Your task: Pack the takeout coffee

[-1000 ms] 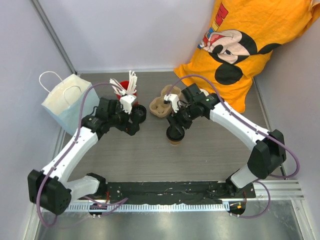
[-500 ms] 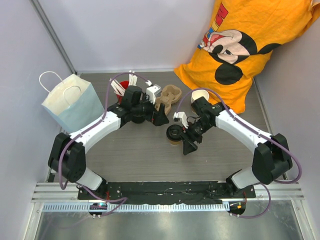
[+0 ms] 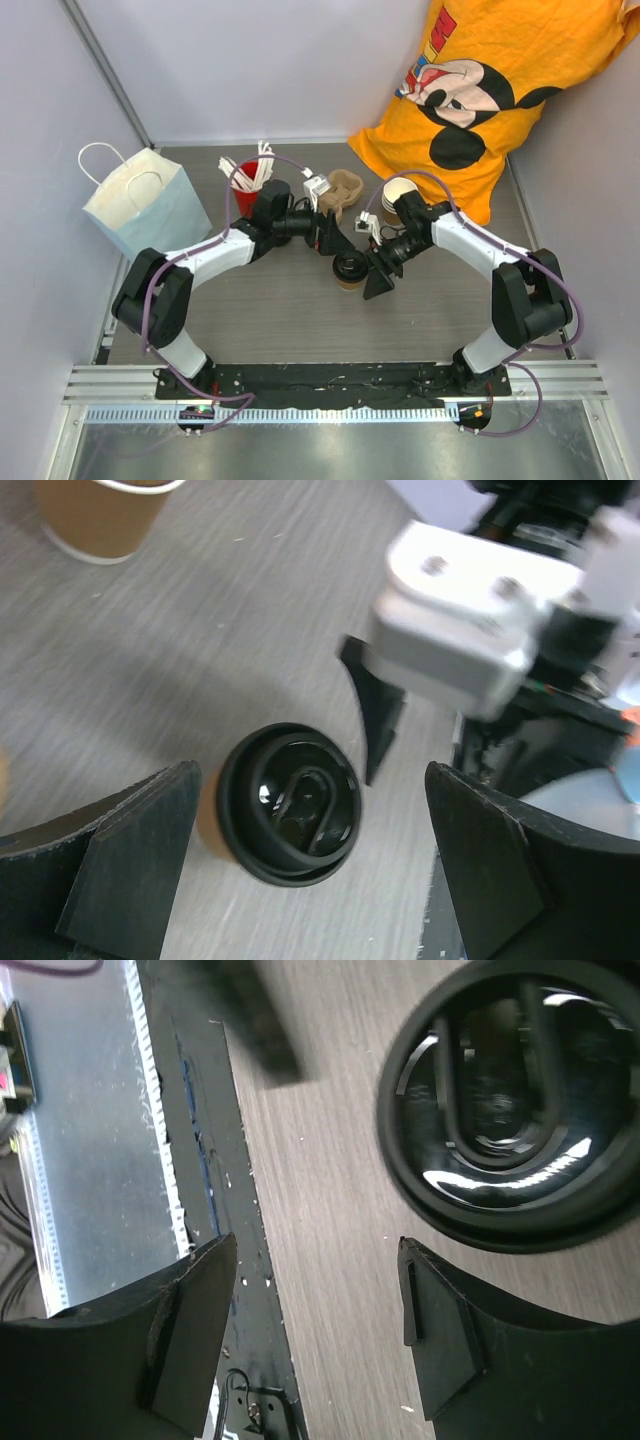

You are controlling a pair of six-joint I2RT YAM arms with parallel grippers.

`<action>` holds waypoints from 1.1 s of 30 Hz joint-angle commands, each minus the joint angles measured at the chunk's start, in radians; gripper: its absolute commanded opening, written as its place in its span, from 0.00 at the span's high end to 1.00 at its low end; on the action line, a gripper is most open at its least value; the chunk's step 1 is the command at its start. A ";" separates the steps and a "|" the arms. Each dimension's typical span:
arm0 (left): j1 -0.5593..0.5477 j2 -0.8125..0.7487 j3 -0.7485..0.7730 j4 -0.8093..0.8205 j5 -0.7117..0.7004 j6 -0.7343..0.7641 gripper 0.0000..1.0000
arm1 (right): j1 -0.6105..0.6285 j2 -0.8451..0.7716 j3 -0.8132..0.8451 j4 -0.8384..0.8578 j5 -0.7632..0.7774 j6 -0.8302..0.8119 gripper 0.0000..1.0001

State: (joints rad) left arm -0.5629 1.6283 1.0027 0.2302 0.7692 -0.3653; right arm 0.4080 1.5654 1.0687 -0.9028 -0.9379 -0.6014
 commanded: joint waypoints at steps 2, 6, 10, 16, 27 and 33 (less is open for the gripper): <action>-0.008 0.025 -0.030 0.187 0.093 -0.084 0.00 | -0.021 0.015 0.005 0.059 -0.099 -0.006 0.29; -0.012 0.047 -0.044 0.210 0.122 -0.106 0.00 | -0.023 0.028 0.005 0.071 -0.131 0.009 0.29; -0.020 0.056 -0.067 0.227 0.139 -0.116 0.00 | -0.029 0.042 0.005 0.079 -0.139 0.012 0.29; -0.022 0.038 -0.095 0.192 0.148 -0.095 0.00 | -0.049 0.050 0.004 0.126 -0.115 0.038 0.29; -0.022 -0.038 -0.131 0.072 0.125 -0.018 0.00 | -0.080 0.039 0.016 0.234 -0.090 0.120 0.29; -0.020 -0.071 -0.128 0.054 0.096 0.008 0.00 | -0.080 0.030 -0.004 0.321 0.016 0.196 0.29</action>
State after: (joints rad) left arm -0.5804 1.6104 0.8726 0.2901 0.8764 -0.3920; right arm 0.3305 1.6192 1.0653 -0.6800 -1.0016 -0.4740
